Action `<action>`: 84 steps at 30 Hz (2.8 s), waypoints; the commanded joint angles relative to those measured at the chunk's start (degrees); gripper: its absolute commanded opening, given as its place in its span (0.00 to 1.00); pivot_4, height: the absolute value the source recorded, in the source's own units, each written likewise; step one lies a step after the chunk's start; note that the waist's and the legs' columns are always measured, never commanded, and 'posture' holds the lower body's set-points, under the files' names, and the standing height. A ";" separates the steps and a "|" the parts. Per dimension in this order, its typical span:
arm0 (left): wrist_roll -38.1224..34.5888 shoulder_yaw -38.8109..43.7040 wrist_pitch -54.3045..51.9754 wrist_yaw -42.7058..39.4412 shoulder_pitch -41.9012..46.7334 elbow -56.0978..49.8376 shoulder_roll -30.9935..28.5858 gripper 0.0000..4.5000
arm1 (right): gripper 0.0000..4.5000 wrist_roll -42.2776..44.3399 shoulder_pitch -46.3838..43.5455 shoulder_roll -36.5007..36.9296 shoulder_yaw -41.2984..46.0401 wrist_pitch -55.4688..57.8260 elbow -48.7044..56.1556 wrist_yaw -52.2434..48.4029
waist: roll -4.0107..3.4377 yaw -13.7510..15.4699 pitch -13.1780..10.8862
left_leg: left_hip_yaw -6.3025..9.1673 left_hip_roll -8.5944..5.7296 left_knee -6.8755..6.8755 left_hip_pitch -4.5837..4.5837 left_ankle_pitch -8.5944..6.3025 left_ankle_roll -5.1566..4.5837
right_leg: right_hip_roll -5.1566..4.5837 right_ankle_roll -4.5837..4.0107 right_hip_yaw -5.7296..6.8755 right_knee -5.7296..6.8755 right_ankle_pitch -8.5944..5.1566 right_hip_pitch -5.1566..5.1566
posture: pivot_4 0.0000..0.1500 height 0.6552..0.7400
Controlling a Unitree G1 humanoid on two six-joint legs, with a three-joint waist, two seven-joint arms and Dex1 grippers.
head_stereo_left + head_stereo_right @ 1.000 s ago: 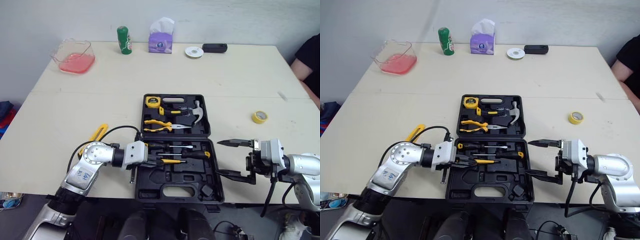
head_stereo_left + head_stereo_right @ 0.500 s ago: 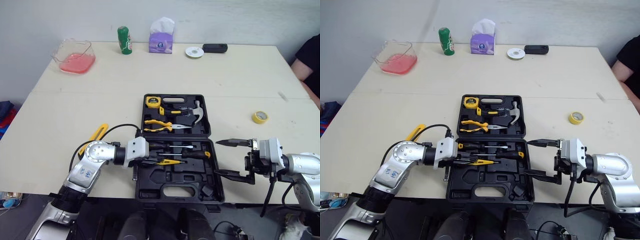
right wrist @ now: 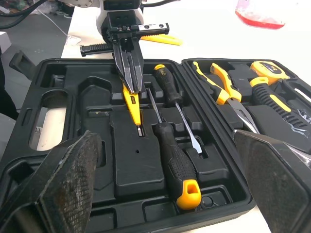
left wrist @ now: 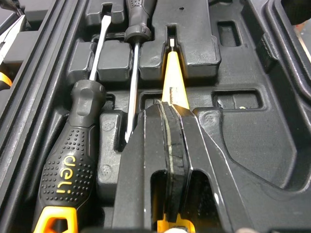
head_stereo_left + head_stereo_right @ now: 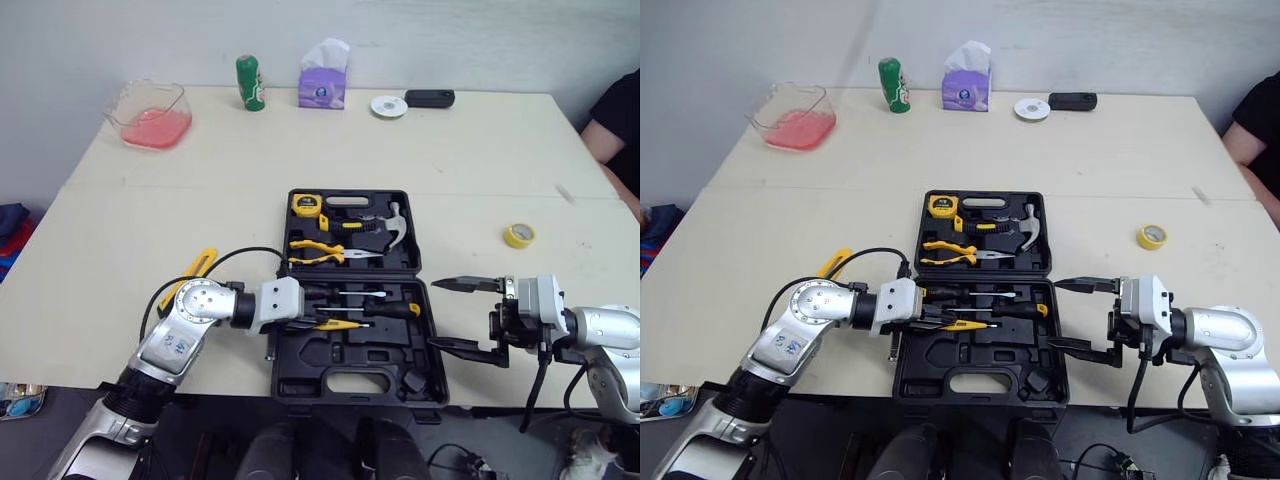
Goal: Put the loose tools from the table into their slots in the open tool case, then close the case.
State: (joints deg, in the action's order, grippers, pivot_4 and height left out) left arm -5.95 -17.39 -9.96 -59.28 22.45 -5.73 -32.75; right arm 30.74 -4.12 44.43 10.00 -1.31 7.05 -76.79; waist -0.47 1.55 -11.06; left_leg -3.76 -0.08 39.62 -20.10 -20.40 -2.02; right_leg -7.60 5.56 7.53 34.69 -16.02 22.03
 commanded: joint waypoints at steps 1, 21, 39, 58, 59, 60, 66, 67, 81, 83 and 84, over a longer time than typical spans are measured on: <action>2.95 -2.08 -2.19 -0.40 -1.68 3.84 -1.67 0.01 | 1.00 0.79 -0.24 0.89 1.76 -0.41 1.35 0.04 | -0.07 -0.03 0.06 | 0.02 0.01 0.00 0.04 -0.01 0.00 | -0.05 0.00 0.00 -0.03 0.00 -0.05 | 1.00 1.00; -18.77 33.16 3.98 -2.42 -12.18 -0.73 -12.06 0.85 | 1.00 -5.43 -6.12 13.40 17.60 -10.72 -26.36 1.31 | -0.06 -0.42 -0.02 | -0.16 0.09 0.03 -0.24 -0.04 0.03 | -0.06 -0.01 -0.08 -0.04 0.00 0.35 | 1.00 1.00; -13.66 63.39 13.97 12.14 -33.52 27.34 -17.33 1.00 | 1.00 -15.32 -10.08 18.22 17.81 -28.60 -55.55 10.99 | -0.10 -2.37 -0.06 | -0.33 0.23 -0.43 -0.14 -0.16 0.24 | -0.22 -0.12 -0.20 -0.25 -0.06 0.56 | 1.00 1.00; -20.54 60.66 3.53 7.16 -34.48 18.01 -18.20 1.00 | 1.00 -3.42 -13.23 8.84 15.83 -11.19 -34.86 7.85 | -0.12 -3.13 -0.06 | -0.33 0.25 -0.49 -0.15 -0.21 0.29 | -0.30 -0.17 -0.18 0.00 -0.09 0.62 | 1.00 1.00; -21.36 60.57 0.97 7.04 -34.94 15.89 -18.27 1.00 | 1.00 -2.74 -13.03 7.86 16.14 -10.30 -32.92 8.53 | -0.12 -3.11 -0.06 | -0.32 0.25 -0.49 -0.15 -0.21 0.29 | -0.30 -0.17 -0.18 0.01 -0.09 0.61 | 1.00 1.00; -23.15 60.32 -3.83 7.34 -35.75 11.93 -18.55 1.00 | 1.00 -1.27 -12.49 6.48 15.62 -9.23 -29.58 7.70 | -0.12 -3.11 -0.06 | -0.32 0.24 -0.49 -0.16 -0.21 0.29 | -0.30 -0.17 -0.19 0.01 -0.09 0.62 | 1.00 1.00; -28.51 57.77 -28.13 15.12 -34.90 -2.32 -20.69 1.00 | 1.00 3.08 -10.88 0.33 9.54 -3.82 -12.06 6.31 | -0.13 -2.83 -0.07 | -0.26 0.23 -0.49 -0.16 -0.19 0.27 | -0.30 -0.17 -0.19 0.05 -0.09 0.59 | 1.00 1.00; -28.65 57.30 -30.06 16.52 -33.93 -3.51 -20.71 1.00 | 1.00 3.39 -10.42 -0.34 8.56 -3.51 -9.85 5.86 | -0.12 -2.81 -0.07 | -0.24 0.24 -0.49 -0.15 -0.18 0.28 | -0.29 -0.17 -0.19 0.06 -0.09 0.59 | 1.00 1.00; -27.53 40.54 -56.05 34.46 -16.51 -14.58 -20.04 1.00 | 1.00 7.89 -11.94 -6.83 1.45 -1.54 -0.12 0.54 | -0.10 -1.62 -0.06 | -0.27 0.21 -0.49 -0.17 -0.13 0.34 | -0.05 -0.16 -0.28 0.04 -0.09 0.61 | 1.00 1.00; -26.57 39.51 -57.12 36.48 -14.90 -13.85 -18.75 1.00 | 1.00 8.07 -11.68 -7.29 1.14 -2.09 -0.01 -0.79 | -0.08 -1.57 -0.06 | -0.26 0.24 -0.49 -0.17 -0.09 0.37 | -0.01 -0.17 -0.28 0.05 -0.09 0.61 | 1.00 1.00; -26.25 39.10 -57.46 36.61 -14.68 -13.76 -18.65 1.00 | 1.00 8.28 -11.58 -7.65 1.17 -2.37 0.14 -1.15 | -0.08 -1.57 -0.06 | -0.26 0.24 -0.49 -0.17 -0.08 0.38 | -0.01 -0.17 -0.28 0.05 -0.09 0.61 | 1.00 1.00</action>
State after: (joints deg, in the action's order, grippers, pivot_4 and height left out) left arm -33.27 21.32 -66.93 -23.68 7.19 -19.43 -51.35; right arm 37.31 -15.50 37.19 10.63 -2.55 5.01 -76.94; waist -0.56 -0.02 -11.12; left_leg -4.02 0.15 39.13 -20.26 -20.48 -1.64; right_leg -7.60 5.40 7.25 34.76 -16.11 22.64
